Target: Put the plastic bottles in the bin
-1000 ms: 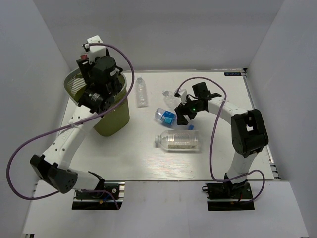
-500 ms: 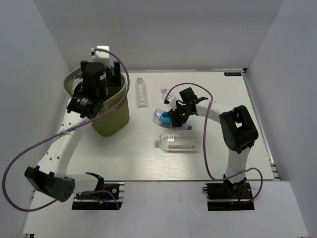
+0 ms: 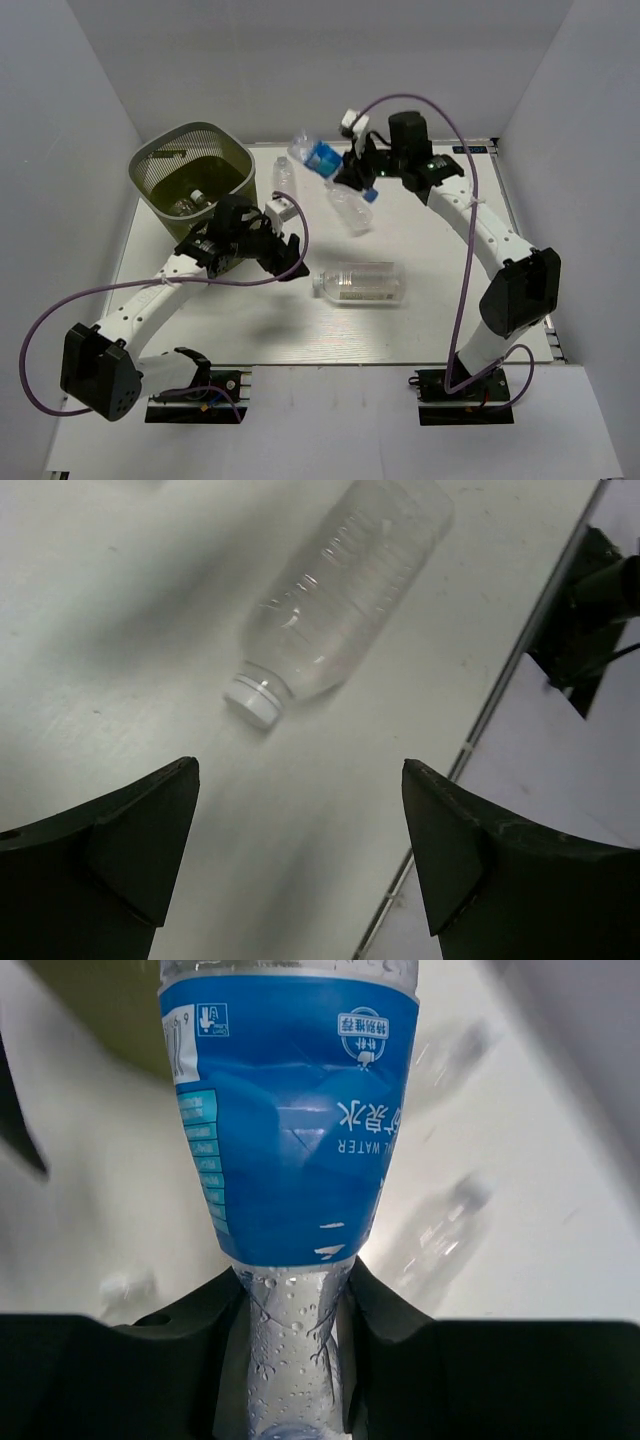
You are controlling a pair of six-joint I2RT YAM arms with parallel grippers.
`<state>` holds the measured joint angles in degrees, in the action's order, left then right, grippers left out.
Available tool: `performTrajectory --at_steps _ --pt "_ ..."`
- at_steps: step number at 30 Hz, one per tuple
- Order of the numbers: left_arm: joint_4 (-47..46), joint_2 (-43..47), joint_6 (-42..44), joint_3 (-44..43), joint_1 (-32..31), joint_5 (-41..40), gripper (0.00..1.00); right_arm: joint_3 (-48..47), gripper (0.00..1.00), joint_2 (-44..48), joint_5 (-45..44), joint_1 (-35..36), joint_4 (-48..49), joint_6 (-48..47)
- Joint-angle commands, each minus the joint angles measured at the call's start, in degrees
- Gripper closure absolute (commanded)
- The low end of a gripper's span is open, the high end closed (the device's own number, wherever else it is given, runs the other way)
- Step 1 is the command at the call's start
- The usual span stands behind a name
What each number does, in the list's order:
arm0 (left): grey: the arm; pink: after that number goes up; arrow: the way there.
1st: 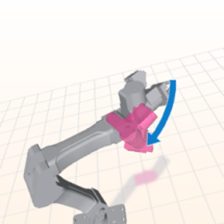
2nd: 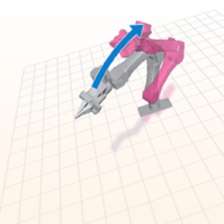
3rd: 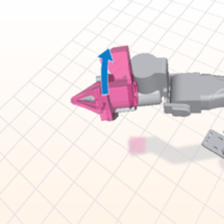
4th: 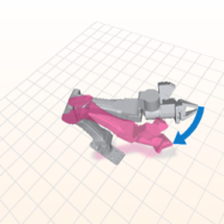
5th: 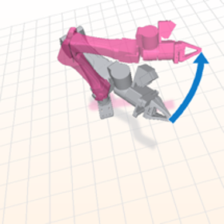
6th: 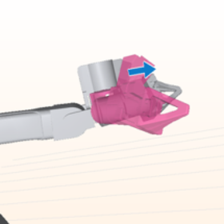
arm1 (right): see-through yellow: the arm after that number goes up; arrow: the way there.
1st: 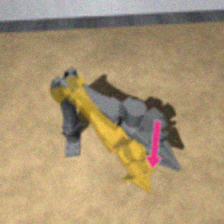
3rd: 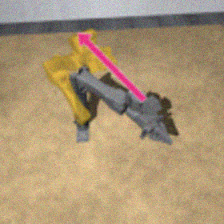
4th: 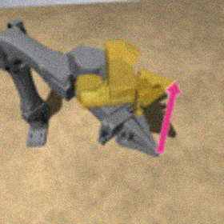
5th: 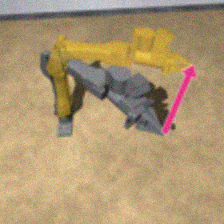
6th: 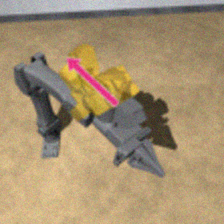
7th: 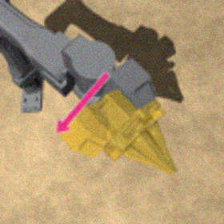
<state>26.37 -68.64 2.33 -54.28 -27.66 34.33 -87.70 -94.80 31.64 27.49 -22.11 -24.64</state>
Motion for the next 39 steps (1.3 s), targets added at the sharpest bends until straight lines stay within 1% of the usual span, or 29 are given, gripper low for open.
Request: performTrajectory --at_steps 1,2,3,4,5,6,9,11,12,13,14,15,16,19,24,29,31,32,34,35,37,38,39 --pt "-4.3 3.6 -5.03 4.07 -1.42 5.83 0.09 -10.01 0.92 -4.74 2.8 0.72 10.57 9.85" --pt "-5.96 4.3 -6.18 5.58 -2.04 5.23 0.09 -18.04 0.92 -6.34 3.25 1.16 11.38 11.01" --pt "-6.76 4.91 -7.15 7.07 -2.05 5.22 0.09 -20.73 0.92 -7.92 3.86 1.6 12.26 12.06" --pt "-7.38 6.05 -8.29 9.96 -2.57 5.22 0.09 -23.37 0.92 -12.99 5.61 1.95 12.87 15.03" --pt "-8.43 6.76 -8.91 11.38 -2.57 4.35 0.09 -29.48 0.92 -14.43 6.15 2.92 17.06 15.85" --pt "-8.44 7.46 -9.62 12.87 -3.27 3.82 0.09 -31.02 0.92 -16.71 6.42 3.71 19.01 17.33" --pt "-9.75 10.36 -12.08 17.97 -3.89 3.3 0.09 -35.78 0.92 -21.64 10.45 6.0 35.41 23.23" --pt "-9.76 11.94 -13.84 20.79 -4.51 3.29 0.09 -37.19 0.92 -25.14 13.17 8.27 42.46 30.23" --pt "-9.76 13.52 -14.45 22.1 -4.51 2.51 0.09 -37.19 0.92 -25.86 13.88 8.81 53.46 31.66" --pt "-9.76 14.4 -14.98 22.64 -5.03 1.8 0.09 -37.02 0.88 -27.87 14.5 10.81 60.53 35.94" --pt "-9.76 15.11 -15.77 22.64 -5.04 1.8 0.09 -37.62 0.88 -28.59 14.16 11.44 62.43 36.42" --pt "-9.76 16.33 -15.77 23.34 -5.04 1.01 0.09 -38.94 0.88 -29.2 13.63 12.32 62.71 35.99" --pt "-9.06 16.35 -16.38 23.34 -5.56 1.01 0.09 -42.34 0.88 -30.78 13.45 13.72 62.89 35.37" --pt "-8.44 17.4 -16.39 23.87 -6.08 -0.05 0.09 -45.44 0.9 -32.9 10.56 16.63 63.68 34.32" --pt "-9.14 18.9 -19.28 26.15 -6.62 -1.19 0.09 -44.85 0.91 -33.17 10.46 19.53 65.35 33.61" --pt "-9.85 19.6 -19.82 26.77 -7.67 -1.72 0.09 -43.78 0.91 -33.95 9.59 21.9 65.26 33.35" --pt "-10.46 19.6 -20.43 26.77 -7.67 -2.24 0.09 -44.83 0.86 -34.39 9.23 22.87 64.65 32.91" --pt "-10.46 19.6 -20.43 26.77 -8.19 -2.25 0.09 -46.06 0.83 -36.22 8.1 23.22 64.04 32.82" --pt "-10.46 19.08 -20.96 26.16 -8.2 -2.25 0.09 -48.51 0.73 -38.68 6.86 24.45 62.46 33.16" --pt "-10.46 19.07 -21.57 25.63 -8.72 -2.77 0.09 -49.75 0.66 -39.57 5.47 24.81 61.23 31.78" --pt "-10.46 19.07 -21.58 24.85 -9.25 -3.56 0.09 -50.37 0.58 -41.95 2.92 25.34 60.17 30.8" --pt "-10.46 19.07 -22.27 24.06 -9.25 -4.87 0.07 -50.38 0.51 -42.21 2.47 25.34 60.08 30.71" --pt "-10.46 19.07 -22.28 23.35 -9.78 -5.4 0.06 -50.38 0.47 -43.35 2.12 25.34 59.99 30.19"
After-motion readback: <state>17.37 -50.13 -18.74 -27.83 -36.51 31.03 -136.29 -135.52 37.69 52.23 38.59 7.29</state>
